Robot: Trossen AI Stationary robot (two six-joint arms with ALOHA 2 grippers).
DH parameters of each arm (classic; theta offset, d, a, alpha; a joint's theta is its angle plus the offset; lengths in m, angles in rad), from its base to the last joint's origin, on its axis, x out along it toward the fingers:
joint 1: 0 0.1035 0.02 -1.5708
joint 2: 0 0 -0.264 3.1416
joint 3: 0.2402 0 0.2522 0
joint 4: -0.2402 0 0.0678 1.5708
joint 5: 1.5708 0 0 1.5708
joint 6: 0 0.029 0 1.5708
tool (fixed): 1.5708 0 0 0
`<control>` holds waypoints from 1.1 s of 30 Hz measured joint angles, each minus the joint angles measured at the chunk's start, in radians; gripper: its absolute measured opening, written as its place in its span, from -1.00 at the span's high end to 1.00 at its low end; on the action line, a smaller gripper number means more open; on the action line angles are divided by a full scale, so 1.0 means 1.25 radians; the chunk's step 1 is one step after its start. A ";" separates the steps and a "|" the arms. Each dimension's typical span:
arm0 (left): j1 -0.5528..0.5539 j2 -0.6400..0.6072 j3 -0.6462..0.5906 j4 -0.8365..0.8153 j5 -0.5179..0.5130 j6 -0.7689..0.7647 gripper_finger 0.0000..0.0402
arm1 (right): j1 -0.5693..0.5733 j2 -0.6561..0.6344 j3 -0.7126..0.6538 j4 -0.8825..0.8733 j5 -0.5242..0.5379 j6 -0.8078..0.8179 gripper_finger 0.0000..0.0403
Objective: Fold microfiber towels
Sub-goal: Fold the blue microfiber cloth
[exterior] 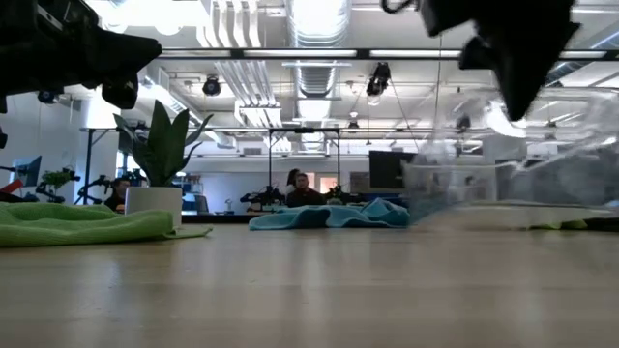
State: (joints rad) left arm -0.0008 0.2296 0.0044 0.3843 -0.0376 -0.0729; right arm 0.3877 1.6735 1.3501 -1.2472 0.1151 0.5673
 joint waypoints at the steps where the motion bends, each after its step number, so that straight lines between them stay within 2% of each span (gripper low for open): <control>1: 0.000 0.000 0.000 0.000 0.000 0.000 0.86 | 0.003 -0.025 -0.030 -0.001 -0.006 0.002 0.96; 10: 0.001 0.001 0.000 0.000 0.002 0.000 0.86 | 0.023 -0.198 -0.231 -0.003 -0.115 0.033 0.96; 14: 0.001 0.001 0.000 0.000 0.001 0.000 0.86 | 0.035 -0.219 -0.298 -0.011 -0.148 0.036 0.96; 19: 0.001 -0.003 0.000 0.001 0.000 0.000 0.86 | 0.036 -0.203 -0.320 -0.011 -0.155 0.029 0.92; 23: 0.001 -0.002 0.000 0.004 -0.001 0.001 0.86 | 0.036 -0.190 -0.289 -0.055 -0.155 0.025 0.79; 28: 0.000 -0.001 0.000 0.001 -0.010 0.003 0.86 | 0.036 -0.190 -0.175 -0.157 -0.150 0.076 0.53; 31: 0.000 -0.003 0.000 0.002 -0.088 0.006 0.86 | 0.035 -0.191 -0.081 -0.195 -0.093 0.085 0.35; 33: 0.001 -0.002 0.000 0.002 -0.112 0.006 0.86 | 0.032 -0.191 -0.013 -0.197 -0.015 0.077 0.25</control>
State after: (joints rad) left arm -0.0002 0.2268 0.0044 0.3866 -0.1774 -0.0654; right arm 0.4280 1.4353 1.3340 -1.4940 0.0958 0.6639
